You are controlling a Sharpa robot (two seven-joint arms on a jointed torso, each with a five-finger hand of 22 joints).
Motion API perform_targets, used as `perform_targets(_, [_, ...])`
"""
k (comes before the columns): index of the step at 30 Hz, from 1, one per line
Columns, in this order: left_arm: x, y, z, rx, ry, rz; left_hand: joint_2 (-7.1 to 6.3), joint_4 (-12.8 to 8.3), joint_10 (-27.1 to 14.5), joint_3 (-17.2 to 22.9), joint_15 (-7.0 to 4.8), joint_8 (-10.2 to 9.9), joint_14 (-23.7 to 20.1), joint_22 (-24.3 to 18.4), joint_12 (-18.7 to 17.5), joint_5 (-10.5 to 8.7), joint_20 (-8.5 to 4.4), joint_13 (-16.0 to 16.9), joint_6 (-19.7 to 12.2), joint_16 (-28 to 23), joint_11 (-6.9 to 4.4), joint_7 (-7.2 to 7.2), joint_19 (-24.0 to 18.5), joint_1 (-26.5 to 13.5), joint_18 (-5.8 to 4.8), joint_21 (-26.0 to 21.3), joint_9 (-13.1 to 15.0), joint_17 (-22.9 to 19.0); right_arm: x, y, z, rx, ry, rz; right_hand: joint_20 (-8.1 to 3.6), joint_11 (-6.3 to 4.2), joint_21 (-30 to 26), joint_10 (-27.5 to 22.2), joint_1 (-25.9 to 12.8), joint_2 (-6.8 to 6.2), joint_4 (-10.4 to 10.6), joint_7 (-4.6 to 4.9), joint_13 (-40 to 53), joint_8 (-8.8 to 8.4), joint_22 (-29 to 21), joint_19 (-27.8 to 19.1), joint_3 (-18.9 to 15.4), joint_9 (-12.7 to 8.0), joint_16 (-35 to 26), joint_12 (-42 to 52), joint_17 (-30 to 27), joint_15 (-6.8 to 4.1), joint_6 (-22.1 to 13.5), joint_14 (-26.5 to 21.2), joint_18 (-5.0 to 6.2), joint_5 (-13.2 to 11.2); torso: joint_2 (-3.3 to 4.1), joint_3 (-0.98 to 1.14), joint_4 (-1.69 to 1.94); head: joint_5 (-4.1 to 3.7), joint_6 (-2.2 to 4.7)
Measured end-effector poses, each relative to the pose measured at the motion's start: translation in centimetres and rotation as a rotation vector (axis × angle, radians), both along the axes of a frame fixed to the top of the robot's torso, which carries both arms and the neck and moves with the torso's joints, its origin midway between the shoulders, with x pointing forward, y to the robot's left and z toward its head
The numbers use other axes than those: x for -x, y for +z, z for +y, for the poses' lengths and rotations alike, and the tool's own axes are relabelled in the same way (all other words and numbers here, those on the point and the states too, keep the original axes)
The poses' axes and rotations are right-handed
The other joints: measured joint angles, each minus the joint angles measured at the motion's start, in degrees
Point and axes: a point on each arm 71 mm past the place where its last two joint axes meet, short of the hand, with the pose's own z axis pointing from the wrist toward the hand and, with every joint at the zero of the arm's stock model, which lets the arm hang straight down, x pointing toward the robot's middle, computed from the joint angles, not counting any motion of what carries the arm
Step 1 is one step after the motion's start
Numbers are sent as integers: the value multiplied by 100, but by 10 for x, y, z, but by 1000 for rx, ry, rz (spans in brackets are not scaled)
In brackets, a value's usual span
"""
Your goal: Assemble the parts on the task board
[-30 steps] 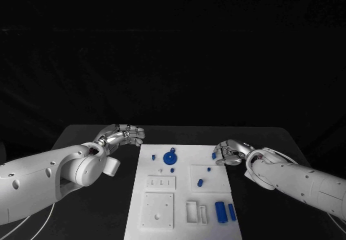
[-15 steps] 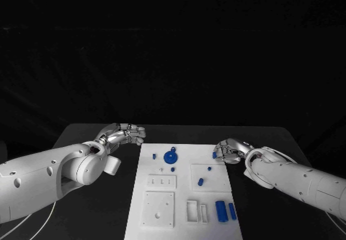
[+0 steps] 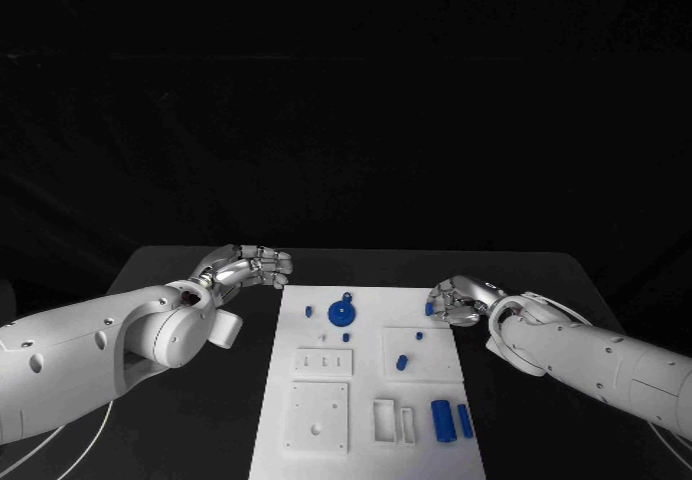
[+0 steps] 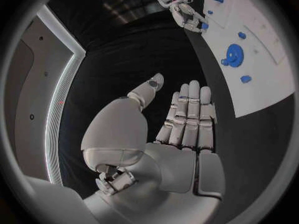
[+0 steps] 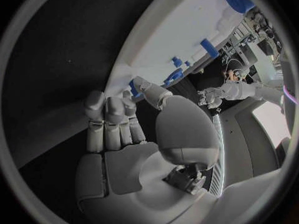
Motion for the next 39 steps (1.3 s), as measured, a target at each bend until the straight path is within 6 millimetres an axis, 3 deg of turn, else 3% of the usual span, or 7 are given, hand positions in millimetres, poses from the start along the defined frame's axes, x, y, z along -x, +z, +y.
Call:
perform_targets(12, [0,0,0,-1,-1,0,0,0,0,0,0,0,0,-1,0,0,0,0,0,0,0,0,0,0,0,0,-5,-5,0,0,3,1,2,0,1,0,0,1,-76,-76,-71,0,0,0,0,0,-38,-8,0,0,14,0,1,0,0,1,-1,-1,1,-9,-2])
perform_targets(17, [0,0,0,-1,-1,0,0,0,0,0,0,0,0,-1,0,0,0,1,0,0,0,0,0,0,0,0,-5,-5,0,0,4,3,3,1,5,1,30,1,-166,-168,-287,13,0,-30,-1,15,-262,-31,0,22,36,1,-12,-1,0,366,-2,-1,1,-10,-1])
perform_targets(21, [0,0,0,-1,-1,0,0,0,0,0,0,0,0,-1,0,0,0,1,0,0,0,0,0,0,-1,0,-5,-5,0,0,4,6,4,1,-11,1,30,1,-166,-168,-357,36,0,-32,-1,31,-375,-31,0,22,37,1,-35,-1,0,467,-2,-1,-1,-13,2])
perform_targets(29, [0,0,0,-2,-1,0,0,0,0,0,0,0,0,-2,0,0,0,-4,0,0,0,0,0,0,0,0,-5,-5,0,0,5,7,4,-2,-10,1,30,1,-203,-131,-357,35,1,-32,-1,32,-407,-31,0,22,43,1,-34,-1,0,467,-1,0,1,-17,2])
perform_targets(35, [0,0,0,-2,-2,0,0,0,0,0,0,0,0,-2,0,0,0,-4,0,0,0,0,0,0,0,0,-5,-5,0,0,6,9,2,-4,-2,-51,30,16,-194,-61,-244,-53,-12,14,-1,42,-293,-16,-23,22,48,-49,113,9,0,154,0,-1,2,-14,-5])
perform_targets(39, [0,0,0,-2,-1,0,0,0,0,0,0,0,0,-3,0,0,0,-4,0,0,0,0,0,0,0,23,-5,-5,0,0,6,11,0,-6,-2,-88,30,26,-194,-61,-173,-102,-18,81,-1,42,-220,3,-23,22,53,-57,210,16,2,89,0,-1,3,-14,-10])
